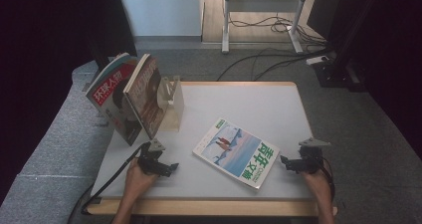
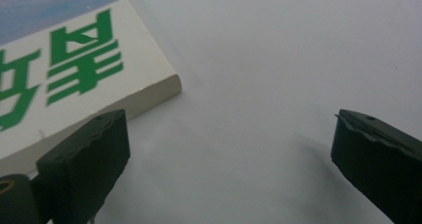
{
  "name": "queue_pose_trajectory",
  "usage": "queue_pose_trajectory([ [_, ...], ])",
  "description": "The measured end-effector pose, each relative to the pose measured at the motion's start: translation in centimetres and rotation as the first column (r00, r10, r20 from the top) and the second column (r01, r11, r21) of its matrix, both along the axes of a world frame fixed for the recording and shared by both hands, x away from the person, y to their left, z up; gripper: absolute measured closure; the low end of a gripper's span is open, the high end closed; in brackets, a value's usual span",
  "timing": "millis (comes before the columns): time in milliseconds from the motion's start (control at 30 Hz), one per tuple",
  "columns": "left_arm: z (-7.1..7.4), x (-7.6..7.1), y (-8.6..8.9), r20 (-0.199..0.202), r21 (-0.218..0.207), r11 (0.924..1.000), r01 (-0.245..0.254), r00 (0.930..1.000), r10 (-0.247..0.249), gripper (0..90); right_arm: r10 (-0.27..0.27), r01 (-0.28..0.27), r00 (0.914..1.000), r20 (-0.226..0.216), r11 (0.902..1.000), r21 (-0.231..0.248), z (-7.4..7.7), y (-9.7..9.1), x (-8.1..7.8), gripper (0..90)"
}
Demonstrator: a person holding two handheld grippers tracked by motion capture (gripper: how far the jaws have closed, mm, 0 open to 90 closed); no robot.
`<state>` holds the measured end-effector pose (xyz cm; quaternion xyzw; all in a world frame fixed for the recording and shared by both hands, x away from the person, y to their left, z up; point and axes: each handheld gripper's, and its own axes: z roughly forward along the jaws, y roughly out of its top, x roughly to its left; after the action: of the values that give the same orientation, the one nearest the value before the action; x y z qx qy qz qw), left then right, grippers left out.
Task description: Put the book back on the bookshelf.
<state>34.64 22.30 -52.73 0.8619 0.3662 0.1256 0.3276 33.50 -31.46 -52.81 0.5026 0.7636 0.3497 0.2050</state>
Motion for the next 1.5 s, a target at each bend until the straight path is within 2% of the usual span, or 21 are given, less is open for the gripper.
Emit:
queue_pose_trajectory([
  [133, 0.4, 0.3, -0.1, -0.031, -0.052, 0.9983, 0.026, 0.9991, -0.028, 0.0, 0.026, -0.026, 0.9996, 0.006, 0.9996, -0.006, 0.5, 0.3, -0.1, 0.0],
  [267, 0.9, 0.4, -0.9, -0.019, -0.038, 0.9965, 0.075, 0.997, -0.076, 0.0, 0.052, -0.052, 0.9983, 0.025, 0.9986, -0.001, 1.0, 0.8, -0.3, 0.0],
  [367, 1.3, 0.4, -1.5, 0.0, -0.072, 0.9911, 0.112, 0.9937, -0.112, 0.0, 0.072, -0.072, 0.9967, 0.039, 0.9974, -0.002, 1.5, 1.2, -0.4, 0.0],
  [500, 1.8, 0.6, -2.0, 0.005, -0.075, 0.9897, 0.122, 0.9925, -0.122, 0.0, 0.087, -0.088, 0.995, 0.049, 0.9961, 0.005, 1.9, 1.6, -0.5, 0.0],
  [633, 2.7, 1.3, -3.0, 0.015, -0.107, 0.9864, 0.125, 0.9921, -0.124, 0.0, 0.121, -0.122, 0.9913, 0.051, 0.9924, 0.017, 2.1, 2.4, -0.3, 0.0],
  [733, 3.1, 1.8, -3.7, 0.017, -0.115, 0.9836, 0.139, 0.9902, -0.138, 0.0, 0.134, -0.136, 0.9896, 0.053, 0.9903, 0.029, 2.0, 3.0, -0.2, 0.0],
  [800, 3.2, 2.2, -4.3, 0.001, -0.111, 0.9824, 0.15, 0.9885, -0.151, 0.0, 0.136, -0.138, 0.9894, 0.051, 0.99, 0.03, 2.0, 3.3, -0.1, 0.0],
  [867, 3.2, 2.4, -4.5, 0.003, -0.113, 0.9816, 0.154, 0.988, -0.154, 0.0, 0.14, -0.141, 0.9889, 0.05, 0.9896, 0.028, 2.0, 3.4, -0.1, 0.0],
  [967, 3.4, 3.0, -5.2, -0.009, -0.093, 0.9809, 0.171, 0.985, -0.172, 0.0, 0.145, -0.146, 0.9883, 0.049, 0.9888, 0.029, 1.9, 3.8, 0.1, 0.0],
  [1033, 3.4, 3.7, -6.1, -0.027, -0.083, 0.9788, 0.187, 0.9814, -0.19, 0.0, 0.155, -0.156, 0.9869, 0.046, 0.9874, 0.025, 1.8, 4.2, 0.3, 0.0],
  [1200, 3.4, 4.8, -7.7, -0.037, -0.07, 0.976, 0.206, 0.9771, -0.209, 0.0, 0.17, -0.171, 0.9849, 0.03, 0.9849, 0.025, 1.4, 4.7, 0.7, 0.0],
  [1367, 3.0, 5.4, -9.5, -0.052, -0.024, 0.9716, 0.236, 0.9702, -0.237, 0.0, 0.192, -0.192, 0.9814, 0.006, 0.9808, 0.033, 0.6, 5.2, 1.1, 0.0],
  [1467, 2.7, 5.6, -10.0, -0.06, -0.023, 0.9697, 0.243, 0.9679, -0.244, 0.0, 0.203, -0.203, 0.9791, -0.004, 0.9786, 0.035, 0.3, 5.5, 1.2, 0.0],
  [1500, 2.4, 5.8, -10.2, -0.072, -0.036, 0.9679, 0.249, 0.9654, -0.251, 0.0, 0.207, -0.206, 0.9783, -0.01, 0.9772, 0.051, 0.2, 5.7, 1.3, 0.0],
])
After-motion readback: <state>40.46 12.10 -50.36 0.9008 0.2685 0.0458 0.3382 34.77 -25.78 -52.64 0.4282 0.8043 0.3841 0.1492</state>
